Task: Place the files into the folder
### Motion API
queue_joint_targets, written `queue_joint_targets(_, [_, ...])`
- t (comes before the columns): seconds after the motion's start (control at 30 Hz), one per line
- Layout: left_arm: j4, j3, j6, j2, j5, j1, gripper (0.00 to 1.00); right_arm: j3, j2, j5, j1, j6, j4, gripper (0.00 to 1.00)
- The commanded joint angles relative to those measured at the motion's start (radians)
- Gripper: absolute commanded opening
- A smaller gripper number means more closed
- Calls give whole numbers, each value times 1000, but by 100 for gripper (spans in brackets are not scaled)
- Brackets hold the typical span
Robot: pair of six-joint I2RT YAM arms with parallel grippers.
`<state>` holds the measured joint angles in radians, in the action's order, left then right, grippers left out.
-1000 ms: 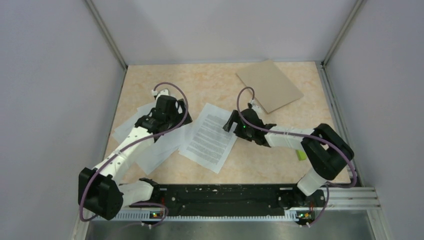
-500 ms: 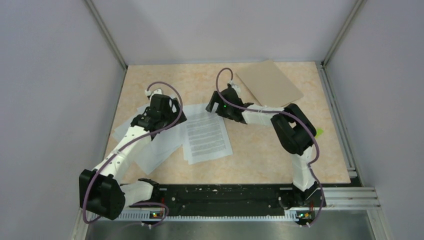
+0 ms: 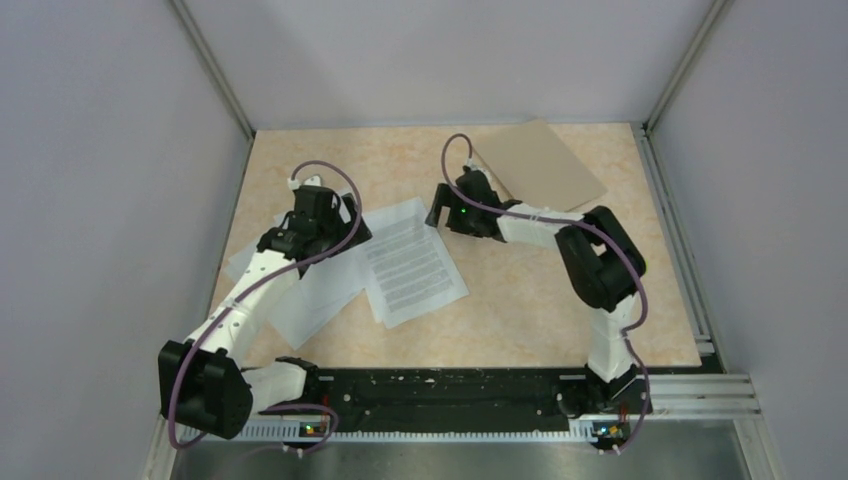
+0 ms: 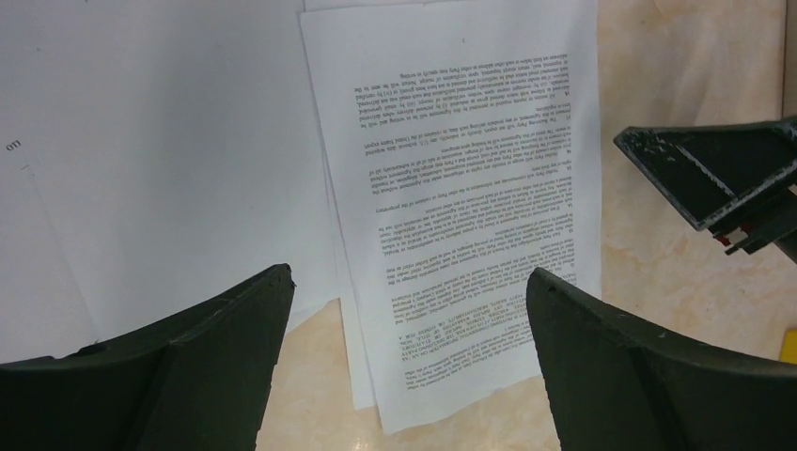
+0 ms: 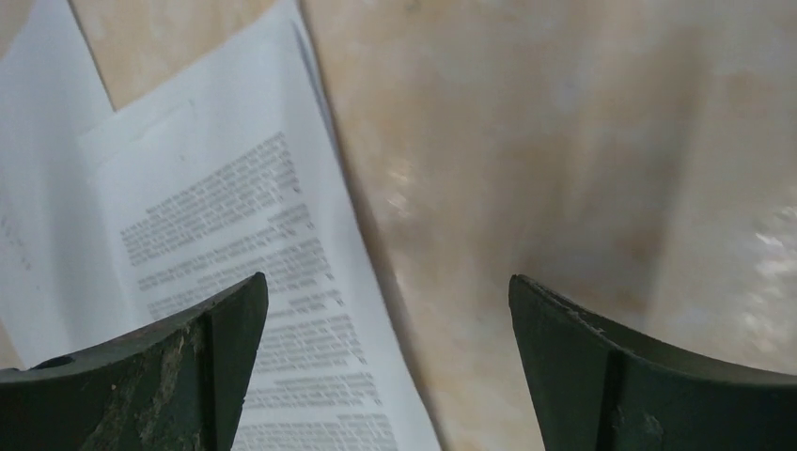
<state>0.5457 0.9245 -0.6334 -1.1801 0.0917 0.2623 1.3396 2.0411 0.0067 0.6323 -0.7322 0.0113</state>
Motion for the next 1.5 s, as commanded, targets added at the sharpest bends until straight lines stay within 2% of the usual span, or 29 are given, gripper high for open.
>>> queue_joint_targets(0.0, [-37, 7, 0, 29, -57, -3, 99, -204, -158, -48, -15, 78, 91, 99])
queue_joint_targets(0.2, [-36, -6, -12, 37, -63, -3, 99, -431, -296, -81, 66, -21, 46, 99])
queue_joint_targets(0.33, [-30, -10, -13, 45, -60, -3, 99, -477, -300, -67, 131, -93, -2, 99])
queue_joint_targets(0.53, [-18, 5, -8, 38, -44, -3, 99, -315, -156, -65, 139, -109, -35, 99])
queue_joint_targets(0.93, [16, 22, 11, 50, 0, -14, 99, 39, 95, -132, 161, -103, 21, 99])
queue_joint_targets(1.17, [17, 36, 12, 50, 2, -18, 99, 136, 176, -147, 211, -117, 29, 99])
queue_joint_targets(1.47, [21, 61, 15, 45, -2, -21, 99, 207, 208, -183, 213, -100, 20, 99])
